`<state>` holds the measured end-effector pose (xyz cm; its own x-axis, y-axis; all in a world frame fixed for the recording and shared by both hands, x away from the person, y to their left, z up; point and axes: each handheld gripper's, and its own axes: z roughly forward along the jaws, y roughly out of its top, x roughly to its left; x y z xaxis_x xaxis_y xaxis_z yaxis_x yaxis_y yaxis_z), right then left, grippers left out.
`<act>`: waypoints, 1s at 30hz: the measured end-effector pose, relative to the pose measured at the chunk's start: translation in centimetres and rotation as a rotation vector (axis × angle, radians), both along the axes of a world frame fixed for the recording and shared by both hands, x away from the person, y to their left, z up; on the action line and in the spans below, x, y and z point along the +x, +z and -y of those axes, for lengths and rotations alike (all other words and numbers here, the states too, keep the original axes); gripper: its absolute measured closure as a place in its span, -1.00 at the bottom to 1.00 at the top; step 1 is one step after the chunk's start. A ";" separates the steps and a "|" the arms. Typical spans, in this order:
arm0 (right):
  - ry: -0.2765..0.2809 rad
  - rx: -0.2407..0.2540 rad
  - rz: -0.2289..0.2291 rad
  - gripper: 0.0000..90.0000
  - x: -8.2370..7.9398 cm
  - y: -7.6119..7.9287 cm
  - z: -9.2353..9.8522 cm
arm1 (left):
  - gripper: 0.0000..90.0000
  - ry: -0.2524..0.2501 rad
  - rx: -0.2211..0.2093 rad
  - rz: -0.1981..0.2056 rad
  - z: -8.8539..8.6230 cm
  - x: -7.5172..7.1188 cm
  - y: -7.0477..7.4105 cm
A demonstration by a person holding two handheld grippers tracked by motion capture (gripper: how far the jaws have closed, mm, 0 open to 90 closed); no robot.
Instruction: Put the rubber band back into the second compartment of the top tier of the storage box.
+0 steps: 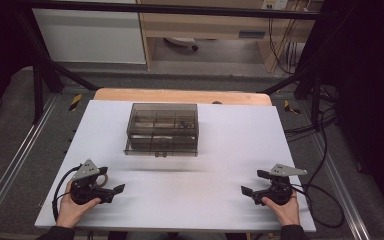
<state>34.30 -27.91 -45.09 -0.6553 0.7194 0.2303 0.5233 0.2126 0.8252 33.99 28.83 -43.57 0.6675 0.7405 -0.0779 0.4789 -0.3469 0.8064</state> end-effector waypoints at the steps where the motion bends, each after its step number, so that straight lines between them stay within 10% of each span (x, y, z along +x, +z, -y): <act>1: 0.000 0.000 0.000 -0.99 0.0 0.0 0.0 | -0.89 0.001 0.002 -0.001 0.0 0.0 0.0; 30: 0.015 -0.009 -0.016 -0.99 0.1 -0.2 -0.2 | -0.88 0.036 0.010 -0.014 -1.2 -0.2 0.1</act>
<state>34.38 -27.71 -45.28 -0.6620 0.7120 0.2341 0.5331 0.2277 0.8149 33.80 30.01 -43.46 0.6390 0.7651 -0.0798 0.5026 -0.3367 0.7963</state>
